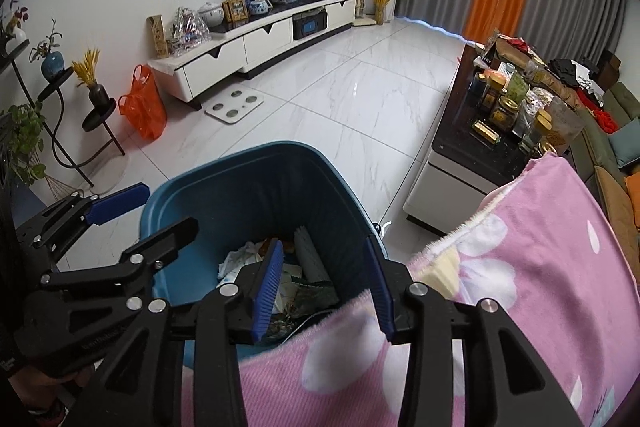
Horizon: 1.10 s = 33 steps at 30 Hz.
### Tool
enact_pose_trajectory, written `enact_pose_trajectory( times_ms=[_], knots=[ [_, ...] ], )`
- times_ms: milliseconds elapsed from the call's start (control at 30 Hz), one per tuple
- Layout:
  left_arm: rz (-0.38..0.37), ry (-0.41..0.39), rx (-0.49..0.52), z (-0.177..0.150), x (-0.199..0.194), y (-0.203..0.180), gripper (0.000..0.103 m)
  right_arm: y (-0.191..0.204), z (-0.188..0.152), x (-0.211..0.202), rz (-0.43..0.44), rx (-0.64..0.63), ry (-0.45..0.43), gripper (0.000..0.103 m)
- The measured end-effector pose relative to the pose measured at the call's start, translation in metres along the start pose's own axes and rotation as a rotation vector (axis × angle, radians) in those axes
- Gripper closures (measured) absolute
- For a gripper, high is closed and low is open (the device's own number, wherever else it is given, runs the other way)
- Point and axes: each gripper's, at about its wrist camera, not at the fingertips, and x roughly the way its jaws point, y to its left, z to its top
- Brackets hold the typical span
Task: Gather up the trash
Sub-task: 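Lower both tools into the blue bin to release peel and wrapper, then move both tools back over the table toward the tissue and foam net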
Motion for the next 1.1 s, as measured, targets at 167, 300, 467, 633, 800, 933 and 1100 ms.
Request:
enact_pose_trajectory(
  times_ms=[167,300,467,633,800,933,1100],
  knots=[
    [-0.002,-0.048,-0.011,-0.001,-0.040,0.010,0.025,0.001,-0.007,-0.022,0.002,0.016,-0.045,0.054],
    [0.002,-0.099,-0.010,-0.001,-0.076,0.007,0.013,0.001,-0.018,-0.046,0.005,0.026,-0.093,0.047],
    [-0.018,-0.148,-0.020,-0.007,-0.124,0.009,0.006,-0.002,-0.036,-0.080,0.001,0.044,-0.169,0.026],
    [-0.051,-0.190,-0.006,-0.016,-0.168,-0.001,0.006,-0.009,-0.064,-0.115,-0.004,0.095,-0.234,0.016],
    [-0.136,-0.241,0.014,-0.027,-0.209,-0.021,0.006,-0.016,-0.101,-0.151,-0.043,0.140,-0.304,0.013],
    [-0.223,-0.265,0.052,-0.041,-0.237,-0.048,0.006,-0.027,-0.137,-0.182,-0.082,0.203,-0.363,0.007],
    [-0.337,-0.332,0.136,-0.065,-0.278,-0.091,0.006,-0.040,-0.184,-0.216,-0.174,0.251,-0.416,0.007]
  ],
)
